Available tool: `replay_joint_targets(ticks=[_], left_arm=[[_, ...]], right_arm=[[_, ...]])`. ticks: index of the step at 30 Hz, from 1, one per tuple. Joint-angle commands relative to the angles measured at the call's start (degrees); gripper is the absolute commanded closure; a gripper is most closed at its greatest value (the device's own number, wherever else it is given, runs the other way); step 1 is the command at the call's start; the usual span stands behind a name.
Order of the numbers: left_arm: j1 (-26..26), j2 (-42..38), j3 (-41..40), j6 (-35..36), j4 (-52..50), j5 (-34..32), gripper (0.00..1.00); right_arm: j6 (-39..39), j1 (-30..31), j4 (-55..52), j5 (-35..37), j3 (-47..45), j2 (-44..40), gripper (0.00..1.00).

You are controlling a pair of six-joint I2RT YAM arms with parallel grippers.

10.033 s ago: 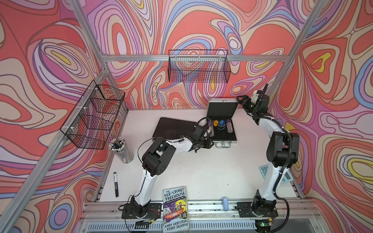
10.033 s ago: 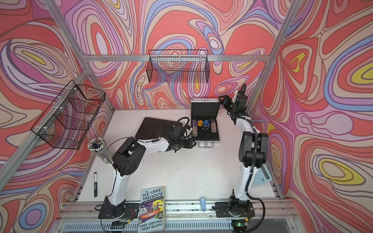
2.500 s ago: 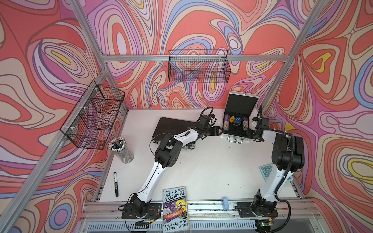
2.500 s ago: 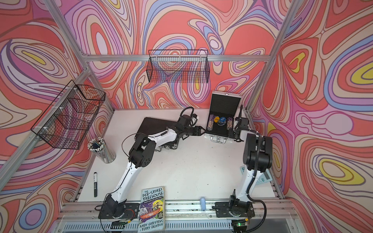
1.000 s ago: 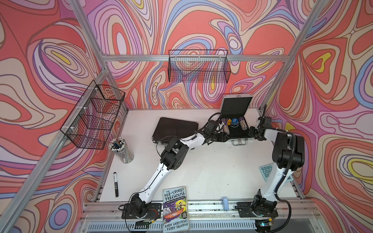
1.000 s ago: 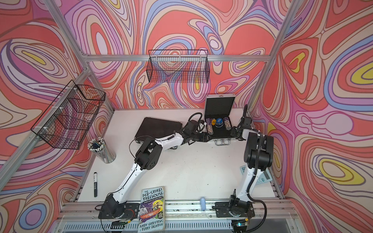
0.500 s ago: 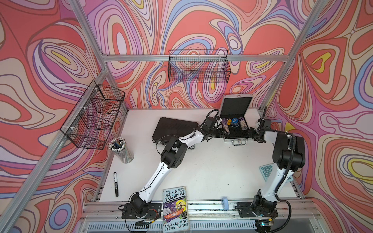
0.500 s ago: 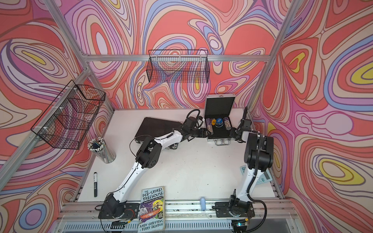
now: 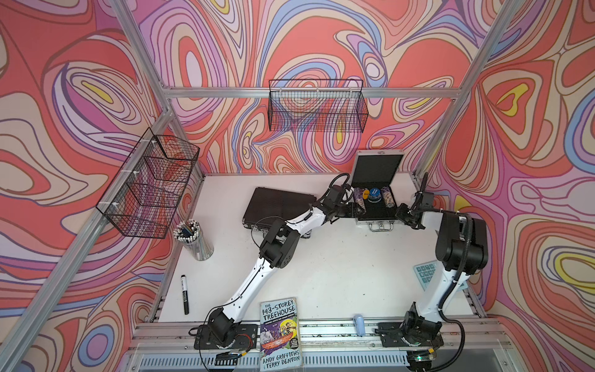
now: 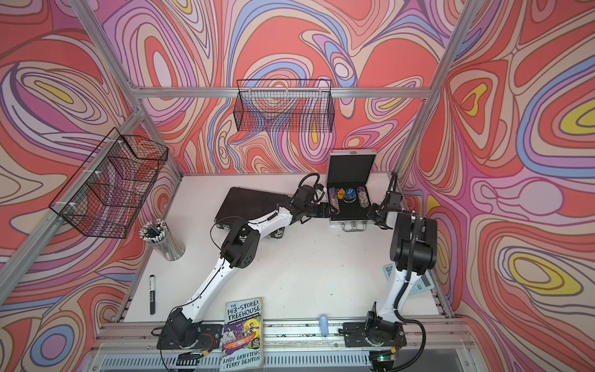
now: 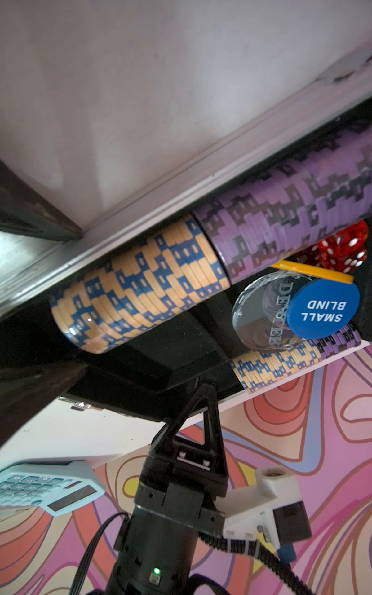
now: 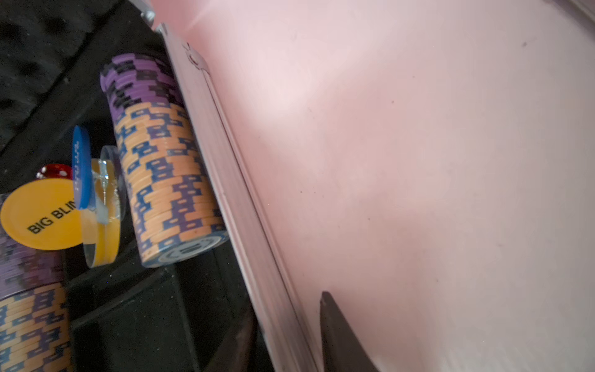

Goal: Open the poker set cases
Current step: Adjust the poker set case at the center of the board.

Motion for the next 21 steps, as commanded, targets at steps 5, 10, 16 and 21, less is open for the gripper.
replay_joint_targets(ticks=[5, 10, 16, 21], left_arm=[[0.03, 1.09, 1.02, -0.19, -0.98, 0.54, 0.37], [1.3, -1.27, -1.4, 0.03, -0.18, 0.15, 0.32], [3.58, -9.34, -7.86, 1.99, 1.93, -1.52, 0.25], [5.19, -19.27, -14.91, 6.62, 2.19, -4.04, 0.22]], right_arm=[[3.09, -0.18, -0.07, 3.23, -0.13, -1.6, 0.62], [2.66, -0.4, -2.4, 6.8, 1.89, -2.16, 0.52], [0.74, -0.39, -5.92, 9.28, 5.47, -4.37, 0.46], [-0.41, 0.97, -6.94, 11.37, 5.42, -8.87, 0.42]])
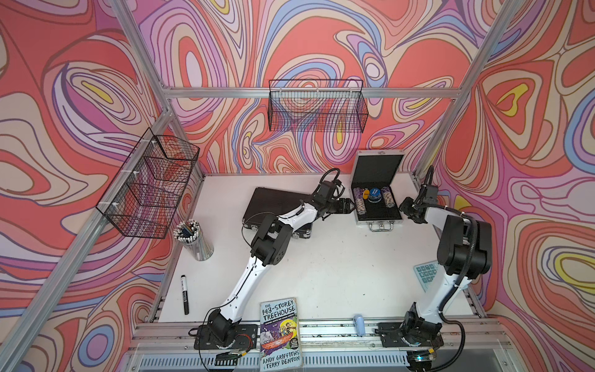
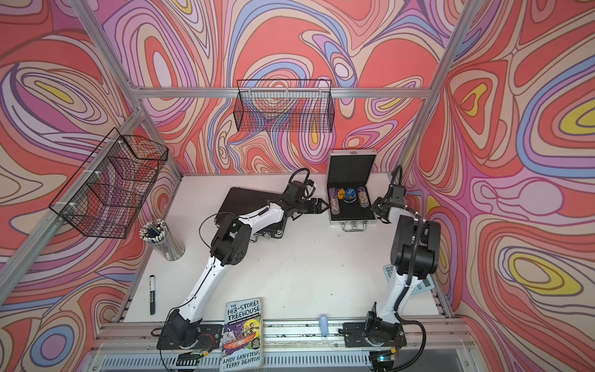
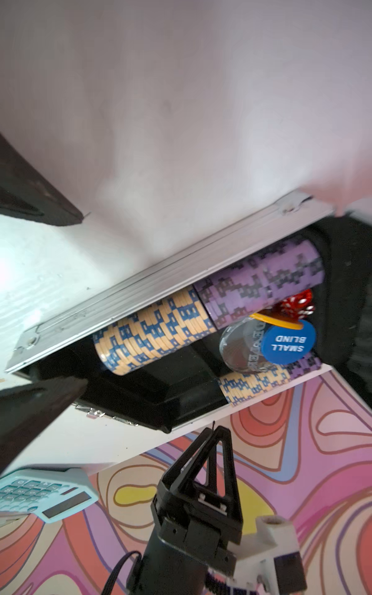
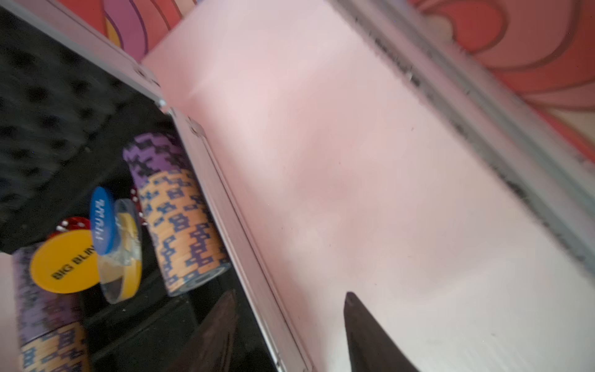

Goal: Open the poker set cases
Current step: Adjust the poker set case at the center of the board.

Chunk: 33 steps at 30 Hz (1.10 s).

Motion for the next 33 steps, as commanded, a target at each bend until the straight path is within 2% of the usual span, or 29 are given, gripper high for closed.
replay_joint_targets(ticks=[1, 5, 11, 15, 19, 25, 29, 33], left_arm=[[1.34, -10.65, -4.1, 4.44, 1.27, -2.77, 0.22], [3.7, -20.32, -14.24, 8.1, 1.11, -6.11, 0.21], [11.56, -36.89, -32.71, 12.67, -1.25, -14.55, 0.19], [18.13, -45.71, -45.12, 13.55, -3.66, -22.55, 0.19], [25.91, -51.04, -55.86, 9.11, -0.72, -24.02, 0.18], [30.09, -47.54, -54.49, 10.27, -3.28, -25.77, 0.18], [32.0, -42.8, -51.51, 11.02, -2.13, -26.43, 0.18], [32.71, -37.12, -46.27, 11.85, -4.76, -26.49, 0.19]], right_arm=[[-1.6, 1.55, -1.76, 3.91, 1.24, -4.75, 0.42], [-2.89, 5.47, -2.77, 5.85, 0.8, -9.04, 0.4], [-3.71, 17.62, -3.42, 7.28, 0.53, -12.4, 0.38], [-0.36, 27.13, -0.15, 3.99, 0.25, -10.63, 0.37], [4.21, 35.16, 4.24, -1.09, 1.11, -5.14, 0.36], [10.16, 41.16, 9.26, -7.24, 2.49, 2.65, 0.36], [12.21, 41.61, 11.98, -6.79, 0.12, 4.41, 0.36], [14.14, 41.63, 15.15, -10.01, -1.07, 4.78, 0.35]])
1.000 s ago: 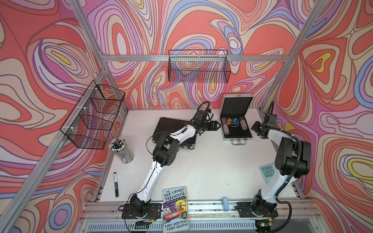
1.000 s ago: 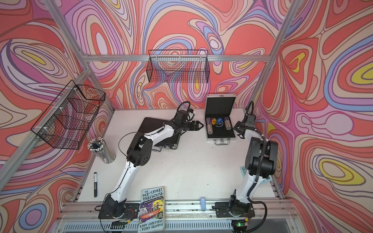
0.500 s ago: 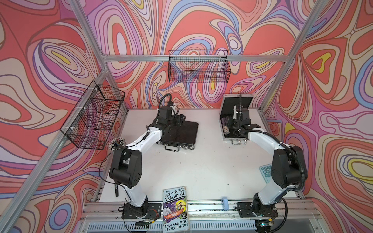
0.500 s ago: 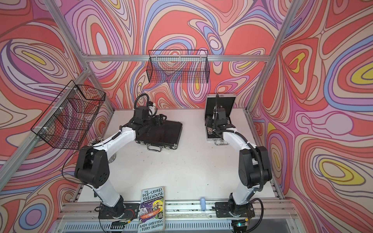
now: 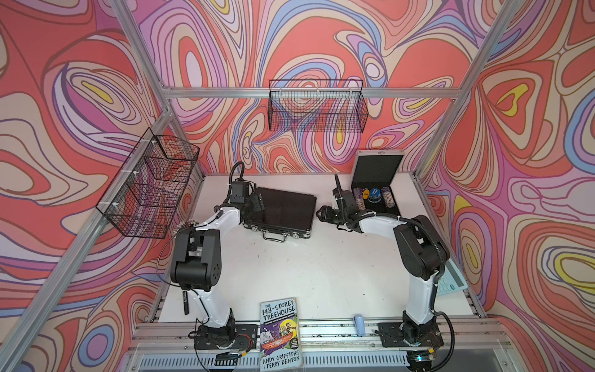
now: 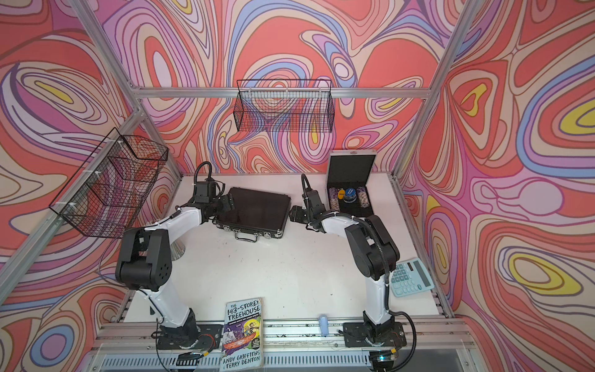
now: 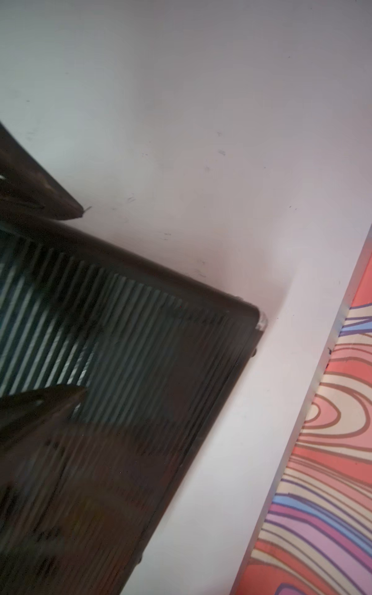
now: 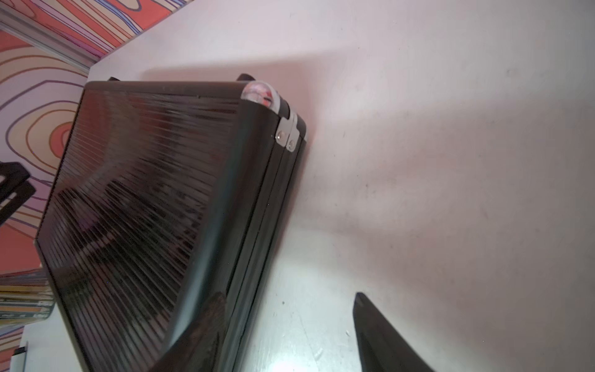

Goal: Open the poker set cases
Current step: Adjust the poker set case at the center of the board.

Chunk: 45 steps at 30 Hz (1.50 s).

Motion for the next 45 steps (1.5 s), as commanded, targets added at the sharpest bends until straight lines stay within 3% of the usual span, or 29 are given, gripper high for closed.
replay_joint_targets(ticks=[1, 5, 10, 13, 18, 34, 45], left_arm=[[1.18, 3.26, 3.46, 0.79, -3.29, -0.52, 0.19], [2.04, 3.18, 3.44, 0.6, -3.48, -1.78, 0.19], [2.93, 6.41, 7.35, 0.58, -10.32, 3.23, 0.21], [3.12, 7.51, 8.66, 0.21, -13.82, 3.86, 0.22], [3.04, 10.21, 10.16, -1.57, -15.49, 10.43, 0.26], [-4.8, 8.89, 2.77, -4.47, -8.79, 14.51, 0.31], [-8.47, 6.65, -4.24, -5.51, -6.02, 16.47, 0.32]], right_arm=[[3.37, -0.12, 5.07, -3.29, -0.71, 0.16, 0.35], [4.74, -0.12, 8.21, -5.2, -1.85, 0.48, 0.35], [6.59, 0.26, 9.88, -9.45, 0.74, 4.18, 0.35], [7.38, 0.97, 10.66, -9.74, 1.97, 5.31, 0.35], [7.72, 1.49, 10.12, -9.87, 3.41, 7.15, 0.35], [7.32, 0.94, 6.19, -10.0, 7.01, 9.16, 0.37], [3.84, -4.88, 2.63, -12.97, 10.59, 9.59, 0.39]])
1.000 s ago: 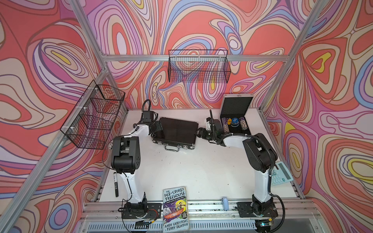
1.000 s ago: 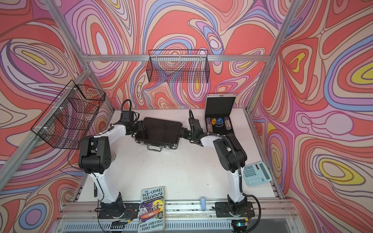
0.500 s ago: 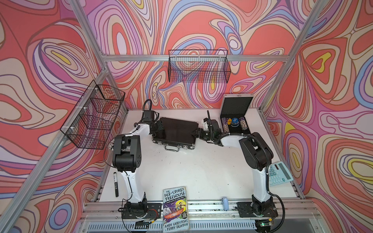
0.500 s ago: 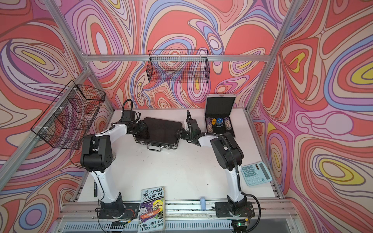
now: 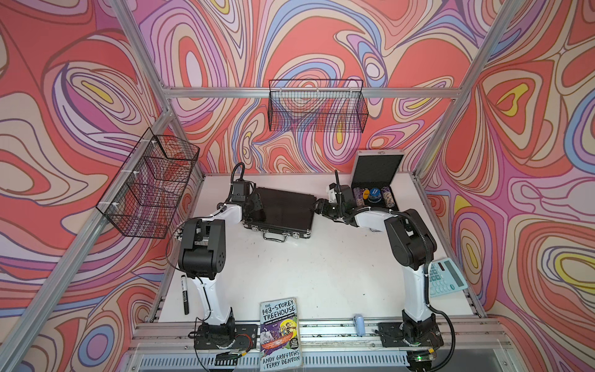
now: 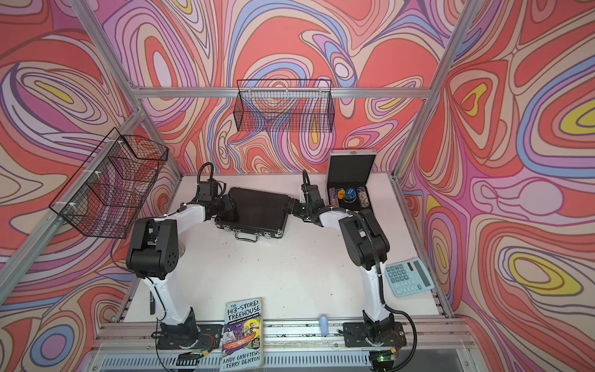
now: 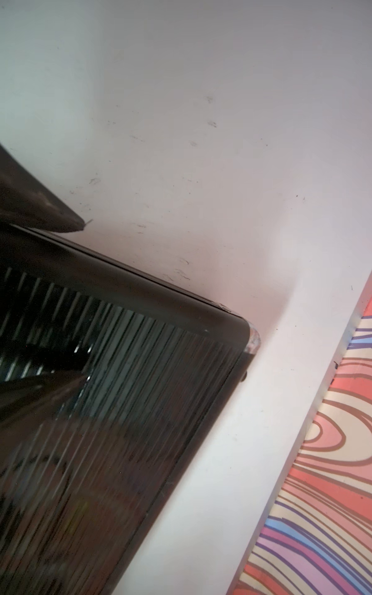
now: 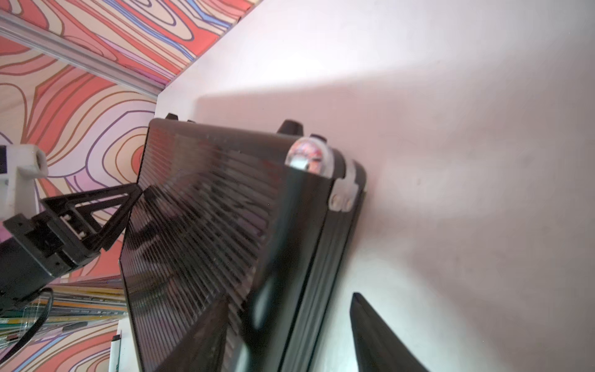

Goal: Open the poker set cases
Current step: Adjust the poker set case at the center of the board.

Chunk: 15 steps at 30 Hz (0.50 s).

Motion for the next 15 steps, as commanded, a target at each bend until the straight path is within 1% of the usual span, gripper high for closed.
replay_joint_targets(ticks=[1, 5, 8, 15], left_arm=[[-8.38, 2.12, -4.25, -3.25, -9.16, 13.6, 0.33], [-10.49, 2.48, -3.71, -3.74, -9.47, 13.37, 0.33], [-10.93, 2.25, -3.71, -3.76, -9.75, 13.15, 0.33], [-10.87, 0.2, -3.0, -1.49, -12.74, 8.77, 0.32]], right_arm=[[-2.76, -1.82, -2.74, -2.08, 2.66, 1.44, 0.39], [-5.75, -1.95, -7.89, -2.64, 6.6, 2.94, 0.39], [-7.32, -2.26, -10.5, -1.2, 7.86, 3.44, 0.39], [-8.42, -2.73, -12.78, -1.16, 9.04, 4.15, 0.4]])
